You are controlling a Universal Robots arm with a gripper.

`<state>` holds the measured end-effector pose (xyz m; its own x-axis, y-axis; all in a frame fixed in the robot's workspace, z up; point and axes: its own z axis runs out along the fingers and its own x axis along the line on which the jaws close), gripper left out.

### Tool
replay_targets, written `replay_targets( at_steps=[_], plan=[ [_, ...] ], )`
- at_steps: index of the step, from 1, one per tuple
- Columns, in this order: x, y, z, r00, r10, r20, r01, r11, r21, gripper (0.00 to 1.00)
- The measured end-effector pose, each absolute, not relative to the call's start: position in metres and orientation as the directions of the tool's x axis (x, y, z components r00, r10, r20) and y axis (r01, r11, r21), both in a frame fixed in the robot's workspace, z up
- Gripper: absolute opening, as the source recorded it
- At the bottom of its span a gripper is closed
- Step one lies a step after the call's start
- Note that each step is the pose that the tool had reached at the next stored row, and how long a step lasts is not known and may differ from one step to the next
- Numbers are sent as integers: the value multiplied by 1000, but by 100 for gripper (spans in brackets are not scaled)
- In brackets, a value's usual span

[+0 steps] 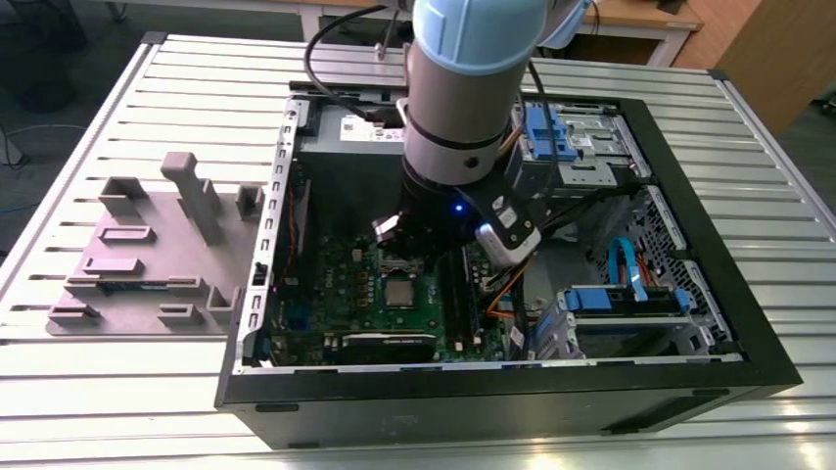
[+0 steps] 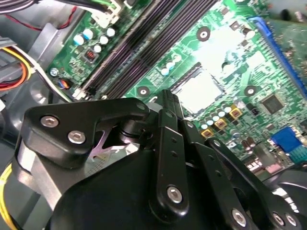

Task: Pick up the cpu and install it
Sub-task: 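Close the cpu cover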

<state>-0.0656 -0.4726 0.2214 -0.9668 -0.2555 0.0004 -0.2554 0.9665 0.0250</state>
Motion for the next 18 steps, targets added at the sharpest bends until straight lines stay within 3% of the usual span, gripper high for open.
replay_targets(
  at_steps=[18],
  plan=[
    [-59, -460, 217, -948, -317, -3, -317, 948, 28, 11]
  ],
)
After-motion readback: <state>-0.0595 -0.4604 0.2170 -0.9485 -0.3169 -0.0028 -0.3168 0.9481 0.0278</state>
